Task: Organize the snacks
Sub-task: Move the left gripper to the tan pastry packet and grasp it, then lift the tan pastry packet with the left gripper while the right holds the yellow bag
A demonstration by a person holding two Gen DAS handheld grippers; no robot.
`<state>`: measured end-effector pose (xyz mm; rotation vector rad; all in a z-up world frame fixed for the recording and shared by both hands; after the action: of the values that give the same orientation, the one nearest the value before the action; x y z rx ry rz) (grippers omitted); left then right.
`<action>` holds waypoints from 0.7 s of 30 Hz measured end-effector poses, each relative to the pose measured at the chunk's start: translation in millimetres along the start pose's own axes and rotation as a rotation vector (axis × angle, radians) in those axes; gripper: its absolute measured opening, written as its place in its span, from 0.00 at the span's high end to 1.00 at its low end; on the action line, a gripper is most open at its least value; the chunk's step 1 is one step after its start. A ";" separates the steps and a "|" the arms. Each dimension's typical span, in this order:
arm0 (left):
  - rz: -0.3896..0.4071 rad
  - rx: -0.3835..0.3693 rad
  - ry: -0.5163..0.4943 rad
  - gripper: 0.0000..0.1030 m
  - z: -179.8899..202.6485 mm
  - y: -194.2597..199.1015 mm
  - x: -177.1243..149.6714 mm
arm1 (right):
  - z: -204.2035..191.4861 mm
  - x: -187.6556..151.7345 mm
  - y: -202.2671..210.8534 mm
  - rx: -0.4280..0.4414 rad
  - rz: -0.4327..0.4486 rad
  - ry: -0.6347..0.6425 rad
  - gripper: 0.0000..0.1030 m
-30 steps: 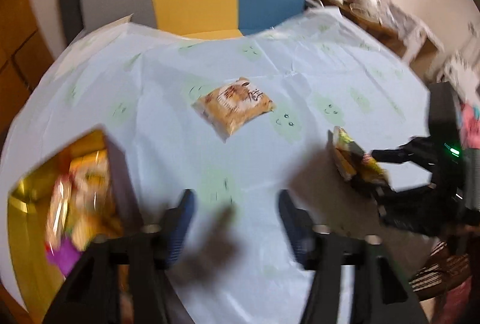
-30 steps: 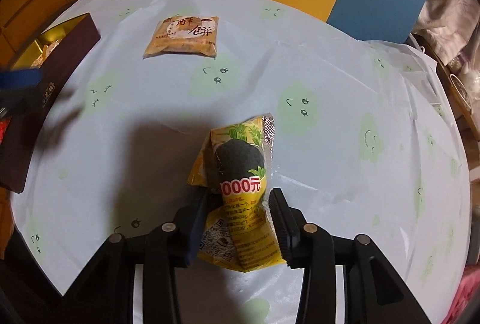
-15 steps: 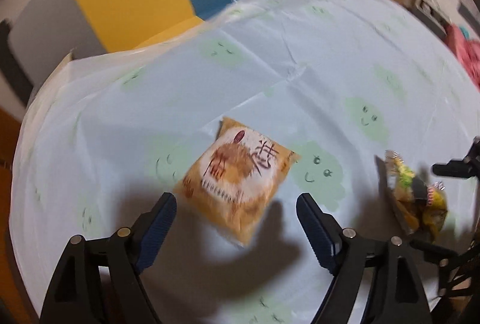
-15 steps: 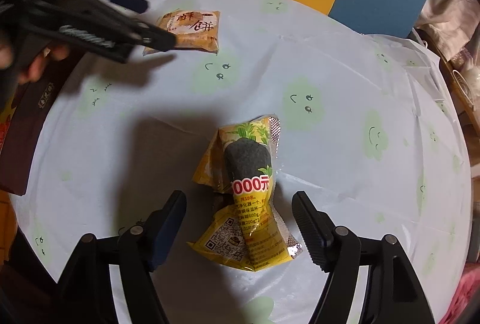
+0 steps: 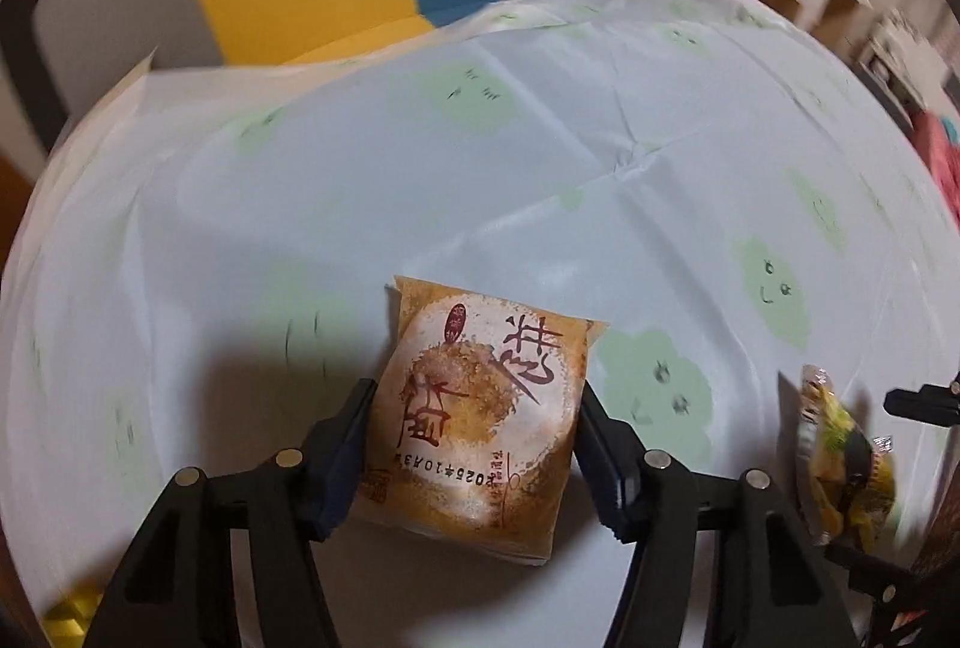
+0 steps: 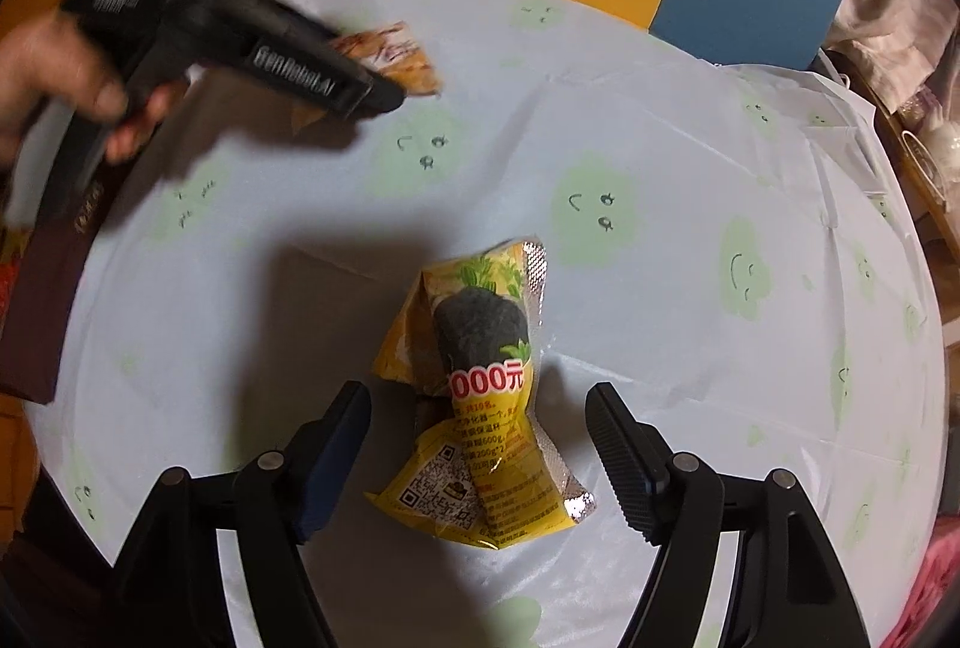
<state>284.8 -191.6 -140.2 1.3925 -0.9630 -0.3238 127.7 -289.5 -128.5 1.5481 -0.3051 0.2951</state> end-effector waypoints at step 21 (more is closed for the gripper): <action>0.085 0.066 0.071 0.38 117.9 75.0 -142.9 | 41.8 19.5 8.0 0.168 0.043 -0.274 0.41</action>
<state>88.3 -155.1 -138.4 1.4091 -0.9788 -0.1795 142.5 -331.3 -113.8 1.7522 -0.5397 0.1438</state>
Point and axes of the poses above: each gripper's, at about its wrist camera, not at the fingertips, and y roughly against the way its jaws point, z to its right, x to its top, the point moved 7 cm from there along -y, roughly the way its jaws point, and after that the axes turned 12 degrees about -y, right-handed, at the moved point
